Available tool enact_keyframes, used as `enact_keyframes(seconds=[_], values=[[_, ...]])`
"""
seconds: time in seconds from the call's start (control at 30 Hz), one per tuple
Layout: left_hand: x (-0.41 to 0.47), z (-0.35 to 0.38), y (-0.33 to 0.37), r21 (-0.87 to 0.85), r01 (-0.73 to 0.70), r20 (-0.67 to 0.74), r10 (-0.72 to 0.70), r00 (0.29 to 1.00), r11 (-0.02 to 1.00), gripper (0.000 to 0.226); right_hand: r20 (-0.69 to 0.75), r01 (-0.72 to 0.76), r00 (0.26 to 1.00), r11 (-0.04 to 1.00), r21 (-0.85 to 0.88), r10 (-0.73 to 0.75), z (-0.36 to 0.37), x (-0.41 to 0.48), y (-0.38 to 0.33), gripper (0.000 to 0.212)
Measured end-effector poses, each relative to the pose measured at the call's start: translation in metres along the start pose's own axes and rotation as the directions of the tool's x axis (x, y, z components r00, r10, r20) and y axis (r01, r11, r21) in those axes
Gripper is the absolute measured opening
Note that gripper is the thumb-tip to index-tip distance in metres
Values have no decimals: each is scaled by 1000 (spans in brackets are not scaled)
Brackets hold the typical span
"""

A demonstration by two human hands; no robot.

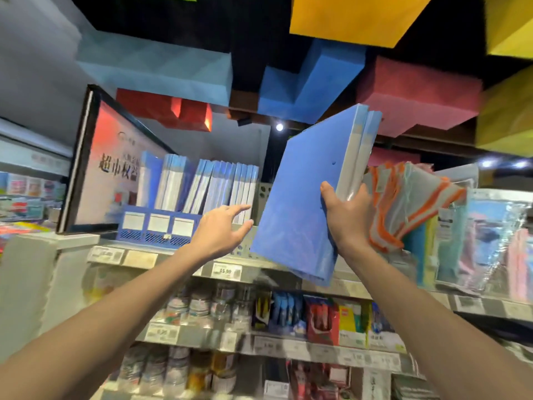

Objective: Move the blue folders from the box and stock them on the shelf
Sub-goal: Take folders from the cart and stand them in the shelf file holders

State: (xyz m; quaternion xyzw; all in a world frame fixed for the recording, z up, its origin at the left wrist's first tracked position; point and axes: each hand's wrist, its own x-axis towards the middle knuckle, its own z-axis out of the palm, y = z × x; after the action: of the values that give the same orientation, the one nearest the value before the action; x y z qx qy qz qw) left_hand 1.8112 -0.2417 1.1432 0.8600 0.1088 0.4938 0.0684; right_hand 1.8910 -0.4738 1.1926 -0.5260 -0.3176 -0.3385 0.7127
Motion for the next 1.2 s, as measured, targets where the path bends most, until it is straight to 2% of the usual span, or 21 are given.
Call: enact_keyframes(seconds=[0.2,0.4,0.67,0.77,1.2], values=[[68,59,-57,55,-47,-88,51,995,997,45,-76,114,990,990,-81,-120,64,49,42,22],[129,93,-97,119,-124,-97,136,986,985,51,-103,135,984,987,-86,-143,132,90,84,23],[198,147,-134,228,-258,-151,296,943,939,52,-56,184,980,976,-117,-192,194,125,141,23],[211,159,-140,247,-255,-202,307,930,935,59,-33,180,982,977,-114,-185,213,134,156,24],[219,188,-163,482,-217,-282,385,879,849,57,94,98,992,987,-130,-86,266,165,219,38]])
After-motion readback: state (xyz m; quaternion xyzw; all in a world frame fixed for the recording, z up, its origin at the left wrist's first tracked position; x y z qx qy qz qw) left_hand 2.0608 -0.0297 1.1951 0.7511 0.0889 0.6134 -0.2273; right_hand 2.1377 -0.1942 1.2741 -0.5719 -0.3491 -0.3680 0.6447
